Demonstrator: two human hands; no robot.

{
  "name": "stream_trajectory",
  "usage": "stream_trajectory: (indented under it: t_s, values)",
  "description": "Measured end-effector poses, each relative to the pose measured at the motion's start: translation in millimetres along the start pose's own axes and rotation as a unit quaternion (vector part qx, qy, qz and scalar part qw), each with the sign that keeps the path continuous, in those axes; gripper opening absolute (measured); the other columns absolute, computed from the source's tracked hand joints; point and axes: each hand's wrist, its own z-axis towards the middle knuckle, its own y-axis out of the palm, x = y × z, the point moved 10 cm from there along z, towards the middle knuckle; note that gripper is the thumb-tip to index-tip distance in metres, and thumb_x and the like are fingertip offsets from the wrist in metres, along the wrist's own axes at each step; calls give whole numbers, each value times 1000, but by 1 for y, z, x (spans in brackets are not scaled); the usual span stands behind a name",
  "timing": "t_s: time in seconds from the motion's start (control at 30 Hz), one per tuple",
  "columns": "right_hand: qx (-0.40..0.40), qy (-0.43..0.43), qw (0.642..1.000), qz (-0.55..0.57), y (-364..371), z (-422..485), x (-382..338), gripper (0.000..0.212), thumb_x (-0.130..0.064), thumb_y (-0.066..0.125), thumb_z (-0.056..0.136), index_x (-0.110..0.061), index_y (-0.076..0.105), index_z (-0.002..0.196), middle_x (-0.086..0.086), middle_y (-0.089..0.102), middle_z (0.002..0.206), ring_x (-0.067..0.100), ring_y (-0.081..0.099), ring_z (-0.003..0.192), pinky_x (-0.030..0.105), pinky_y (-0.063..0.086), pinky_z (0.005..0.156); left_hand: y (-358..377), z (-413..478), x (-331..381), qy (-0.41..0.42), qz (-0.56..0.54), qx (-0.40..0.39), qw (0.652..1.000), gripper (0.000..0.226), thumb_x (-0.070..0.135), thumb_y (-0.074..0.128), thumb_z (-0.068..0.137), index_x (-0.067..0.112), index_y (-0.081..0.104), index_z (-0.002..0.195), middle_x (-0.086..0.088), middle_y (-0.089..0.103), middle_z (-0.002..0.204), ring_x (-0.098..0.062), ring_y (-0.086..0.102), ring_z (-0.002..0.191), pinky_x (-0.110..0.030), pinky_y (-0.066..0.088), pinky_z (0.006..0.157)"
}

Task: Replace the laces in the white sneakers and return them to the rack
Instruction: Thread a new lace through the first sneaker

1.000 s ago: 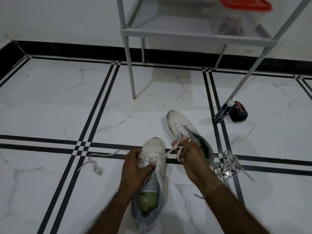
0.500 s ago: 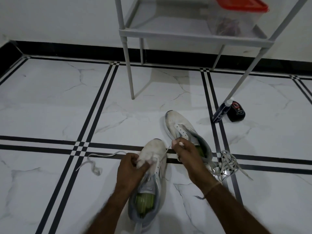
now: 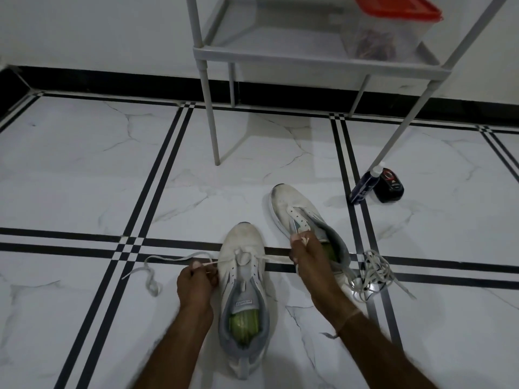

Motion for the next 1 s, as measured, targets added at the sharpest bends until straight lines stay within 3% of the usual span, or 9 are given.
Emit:
stream_trajectory:
  t_s: [0.13,0.23,0.33,0.43,0.57,0.67,0.83,0.93,1.0]
  values:
    - [-95,-154,927,-329,26,-2,-5,17,-35,74,89,-28,65,102,-8,71,85,8,66,76,30,54,68,16,-20,28,71,21,-59,996,25,20,36,110,7,56,102,-12,73,102,-26,68,95,-36,54,80]
    - [-107,-158,915,-354,42,-5,-2,23,-43,75,87,-20,71,81,-7,70,72,9,63,70,33,52,68,29,-28,35,68,0,-88,994,28,20,33,111,0,53,107,-11,75,100,-22,70,89,-31,53,75]
    - [-67,-35,997,-34,27,2,3,20,-24,61,101,-9,69,90,-10,64,65,9,56,61,24,47,53,23,-23,24,-19,-56,-56,997,36,20,31,111,3,60,98,-12,76,96,-22,67,89,-30,52,76]
    - [-40,147,957,246,24,1,18,27,-21,40,110,-7,59,98,0,60,65,9,42,47,19,29,40,19,-19,12,-100,-134,-35,985,32,13,35,109,18,58,88,-3,75,77,-19,63,82,-28,50,75]
    - [-37,-2,995,-89,13,2,6,27,-33,60,100,-11,51,87,-3,55,73,14,51,64,24,45,55,22,-16,13,-90,-78,-37,992,36,22,35,109,15,57,81,-5,65,82,-18,57,72,-31,43,66]
    - [-136,-93,918,-362,35,1,12,37,-59,67,84,-22,65,84,-7,68,77,7,64,73,31,51,68,33,-13,30,-31,-25,-78,996,32,25,40,109,16,52,81,-4,62,77,-19,55,71,-31,42,65]
    - [-159,-146,950,-226,40,6,-8,9,-27,72,91,-24,71,99,-10,70,100,4,65,98,29,53,85,15,-7,45,103,59,-11,993,17,29,66,97,19,54,89,-9,66,97,-29,63,90,-37,49,80]
    - [-97,-193,931,-294,36,1,-9,47,-22,73,90,-30,60,135,-6,50,149,9,41,142,31,38,114,11,-19,33,103,162,15,981,34,46,75,86,16,58,81,-6,67,86,-24,61,80,-36,49,79]
    - [-7,-263,894,-362,33,-15,-26,49,-22,71,92,-27,56,138,-2,44,153,17,35,144,35,32,118,26,-25,21,86,230,-35,969,45,58,73,82,19,59,66,-1,66,70,-24,62,73,-38,51,79]
